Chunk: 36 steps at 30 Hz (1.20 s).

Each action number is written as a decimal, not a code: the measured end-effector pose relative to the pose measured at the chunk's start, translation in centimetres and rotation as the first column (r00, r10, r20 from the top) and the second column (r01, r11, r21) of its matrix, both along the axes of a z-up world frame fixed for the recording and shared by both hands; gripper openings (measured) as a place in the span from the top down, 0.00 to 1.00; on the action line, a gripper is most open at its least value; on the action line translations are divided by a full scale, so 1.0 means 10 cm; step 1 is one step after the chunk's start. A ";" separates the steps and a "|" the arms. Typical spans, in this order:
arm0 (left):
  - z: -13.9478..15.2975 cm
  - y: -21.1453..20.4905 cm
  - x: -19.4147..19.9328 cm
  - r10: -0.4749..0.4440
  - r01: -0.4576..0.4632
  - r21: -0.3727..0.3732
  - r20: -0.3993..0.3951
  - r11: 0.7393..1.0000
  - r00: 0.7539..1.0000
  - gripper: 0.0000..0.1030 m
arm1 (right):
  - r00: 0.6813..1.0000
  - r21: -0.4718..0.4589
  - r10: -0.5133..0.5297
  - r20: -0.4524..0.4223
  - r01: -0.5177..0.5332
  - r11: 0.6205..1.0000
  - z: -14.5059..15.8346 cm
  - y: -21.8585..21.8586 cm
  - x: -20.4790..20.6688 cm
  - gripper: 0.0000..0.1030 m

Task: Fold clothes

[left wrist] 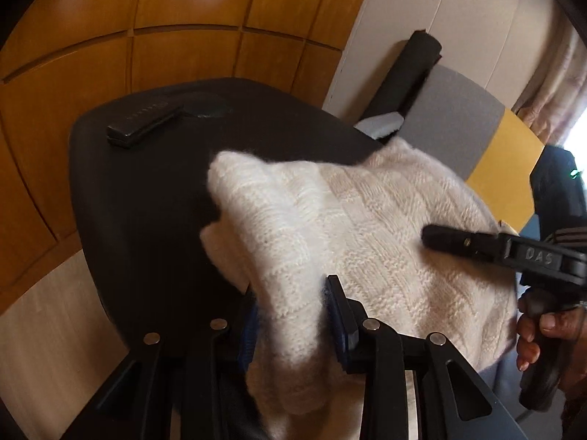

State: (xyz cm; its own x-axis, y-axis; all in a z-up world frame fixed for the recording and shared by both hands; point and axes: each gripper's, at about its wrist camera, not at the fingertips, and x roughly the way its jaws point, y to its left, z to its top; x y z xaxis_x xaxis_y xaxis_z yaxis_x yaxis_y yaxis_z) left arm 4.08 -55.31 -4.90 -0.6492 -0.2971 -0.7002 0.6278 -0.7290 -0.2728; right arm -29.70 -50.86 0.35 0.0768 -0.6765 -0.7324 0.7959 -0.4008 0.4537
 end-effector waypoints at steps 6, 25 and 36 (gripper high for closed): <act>-0.08 -0.02 0.02 -0.053 0.053 -0.012 -0.035 0.999 0.998 0.62 | 0.986 -0.066 -0.110 0.127 0.119 0.991 -0.20 0.54 -0.26 0.34; 0.04 0.75 -0.29 -0.172 0.209 -0.286 0.147 0.935 0.974 0.64 | 0.932 0.113 0.042 -0.360 -0.001 0.994 -0.06 0.33 1.14 0.74; -0.19 0.89 0.02 -0.144 0.191 -0.347 0.157 0.918 0.977 0.64 | 0.967 -0.010 -0.075 -0.243 0.075 0.997 -0.39 0.74 1.02 0.73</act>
State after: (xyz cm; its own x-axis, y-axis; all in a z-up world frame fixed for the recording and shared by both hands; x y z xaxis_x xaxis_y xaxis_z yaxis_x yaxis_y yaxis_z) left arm 4.27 -46.45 -6.84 -0.6249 -0.4380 -0.6463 0.5001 -0.8602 0.0995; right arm -19.52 -43.42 -3.52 -0.1538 -0.6739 -0.7226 0.8500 -0.4631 0.2510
